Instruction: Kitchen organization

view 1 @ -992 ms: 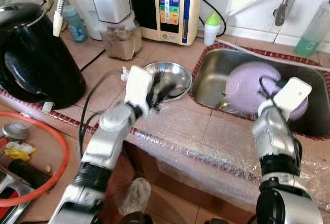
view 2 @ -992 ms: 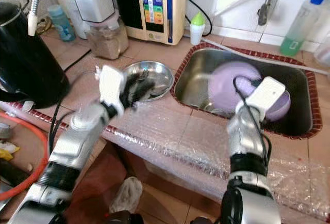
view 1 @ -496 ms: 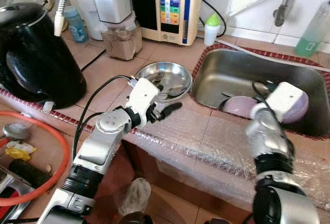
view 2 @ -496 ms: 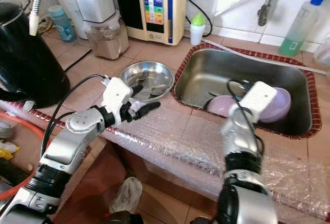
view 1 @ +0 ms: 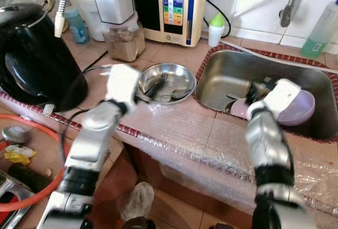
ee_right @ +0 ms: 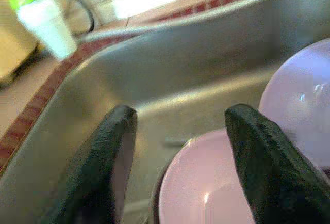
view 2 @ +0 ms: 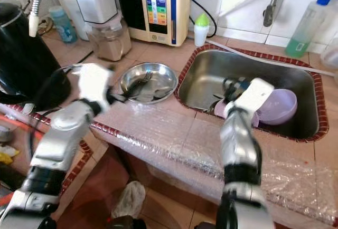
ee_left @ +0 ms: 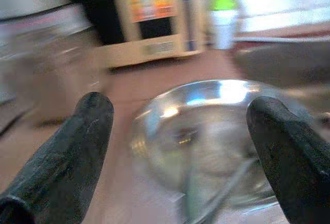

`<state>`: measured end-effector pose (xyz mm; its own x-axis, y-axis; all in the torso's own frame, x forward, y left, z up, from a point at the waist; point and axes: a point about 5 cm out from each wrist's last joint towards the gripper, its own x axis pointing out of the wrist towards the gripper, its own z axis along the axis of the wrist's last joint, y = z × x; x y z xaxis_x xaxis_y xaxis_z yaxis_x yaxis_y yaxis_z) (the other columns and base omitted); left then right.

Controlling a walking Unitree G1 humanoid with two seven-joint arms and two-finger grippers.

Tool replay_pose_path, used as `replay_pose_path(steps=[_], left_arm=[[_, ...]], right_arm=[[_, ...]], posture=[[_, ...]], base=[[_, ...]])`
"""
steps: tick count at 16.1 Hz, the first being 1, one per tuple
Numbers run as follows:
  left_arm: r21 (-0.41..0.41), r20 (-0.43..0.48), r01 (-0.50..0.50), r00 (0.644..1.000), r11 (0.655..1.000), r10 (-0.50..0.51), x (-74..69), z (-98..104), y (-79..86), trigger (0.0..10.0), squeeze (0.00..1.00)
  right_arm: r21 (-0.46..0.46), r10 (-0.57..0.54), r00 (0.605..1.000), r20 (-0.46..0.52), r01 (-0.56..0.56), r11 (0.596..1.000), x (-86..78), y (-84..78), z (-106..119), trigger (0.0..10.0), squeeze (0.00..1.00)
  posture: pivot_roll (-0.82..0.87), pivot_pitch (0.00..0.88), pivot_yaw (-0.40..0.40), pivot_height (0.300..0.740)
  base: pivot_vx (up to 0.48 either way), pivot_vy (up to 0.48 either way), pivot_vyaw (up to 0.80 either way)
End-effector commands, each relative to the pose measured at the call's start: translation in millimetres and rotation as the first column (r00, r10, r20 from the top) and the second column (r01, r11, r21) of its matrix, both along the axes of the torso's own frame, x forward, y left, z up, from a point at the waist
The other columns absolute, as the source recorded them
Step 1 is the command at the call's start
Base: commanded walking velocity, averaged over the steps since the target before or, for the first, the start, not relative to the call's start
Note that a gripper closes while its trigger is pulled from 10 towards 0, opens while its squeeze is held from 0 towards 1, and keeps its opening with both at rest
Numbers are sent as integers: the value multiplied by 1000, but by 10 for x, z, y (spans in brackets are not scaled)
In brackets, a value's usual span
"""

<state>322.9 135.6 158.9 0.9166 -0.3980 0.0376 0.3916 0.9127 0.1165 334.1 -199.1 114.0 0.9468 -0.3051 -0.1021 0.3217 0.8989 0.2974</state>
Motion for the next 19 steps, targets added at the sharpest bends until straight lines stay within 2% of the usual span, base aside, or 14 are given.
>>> replay_pose_path(steps=[1, 2, 3, 4, 5, 6, 7, 8, 9, 11, 13, 15, 17, 19], left_arm=[[-21, 34, -51, 998, 998, 52, -41, 21, 72, 10000, 1000], [-23, 51, -97, 994, 995, 98, -107, -27, 112, 10000, 1000], [-23, 54, -104, 993, 994, 105, -122, -42, 117, 10000, 1000], [-29, 30, -135, 990, 990, 135, -171, -139, 144, 10000, 1000], [-46, 17, -156, 987, 987, 157, -197, -180, 156, 10000, 1000], [-75, -10, -213, 977, 974, 213, -258, -266, 190, 10000, 1000], [-92, -33, -249, 968, 964, 247, -258, -309, 220, 10000, 659], [-109, -61, -274, 961, 956, 268, -237, -344, 245, 10000, 0], [-138, -97, -282, 958, 950, 270, -191, -376, 257, 10000, 0], [-166, -115, -258, 964, 952, 241, -107, -364, 215, 10000, 0], [-182, -125, -257, 963, 949, 237, -49, -348, 190, 10000, 0], [-208, -171, -243, 963, 948, 209, 8, -370, 141, 10000, 0], [-254, -224, -213, 962, 943, 157, 44, -393, 65, 10000, 0], [-270, -222, -169, 969, 948, 110, 38, -378, -13, 10000, 0]], right_arm=[[-20, 78, 997, 30, -77, 997, 8, 136, 76, 10000, 1000], [-64, 148, 989, 29, -146, 987, -43, 227, 54, 10000, 1000], [-74, 167, 986, 29, -164, 984, -53, 249, 49, 10000, 1000], [-138, 255, 966, 32, -249, 959, -76, 360, 57, 10000, 1000], [-151, 283, 959, 30, -276, 949, -90, 406, 60, 10000, 1000], [-147, 339, 940, 28, -332, 932, -120, 523, 67, 10000, 1000], [-158, 367, 930, 25, -358, 920, -125, 576, 71, 10000, 686], [-166, 384, 923, 24, -375, 912, -126, 613, 78, 10000, 149], [-182, 407, 913, 26, -396, 900, -124, 658, 95, 10000, 0], [-214, 427, 904, 28, -412, 886, -128, 673, 121, 10000, 0], [-214, 428, 903, 24, -414, 885, -146, 655, 113, 10000, 0], [-215, 418, 908, 13, -406, 888, -164, 619, 95, 10000, 0], [-215, 417, 909, 9, -405, 889, -179, 620, 84, 10000, 0], [-212, 418, 908, 6, -408, 888, -190, 631, 76, 10000, 0]], posture=[[-20, 8, 55, 740], [-11, 9, 54, 740], [-11, 9, 54, 740], [-4, 7, 48, 740], [-2, 7, 46, 740], [3, 5, 42, 740], [8, 2, 38, 740], [8, 2, 38, 740], [8, 1, 36, 740], [-1, 0, 36, 740], [-6, 0, 39, 740], [-18, 0, 46, 740], [-22, 0, 51, 740], [-22, 0, 51, 740]], base=[[0, 0, 0], [0, 0, 0], [0, 0, 0], [0, 0, 0], [0, 0, 0], [0, 0, 0], [0, 0, 0], [0, 0, 0], [0, 0, 0], [0, 0, 0], [0, 0, 0], [0, 0, 0], [0, 0, 0], [0, 0, 0]])
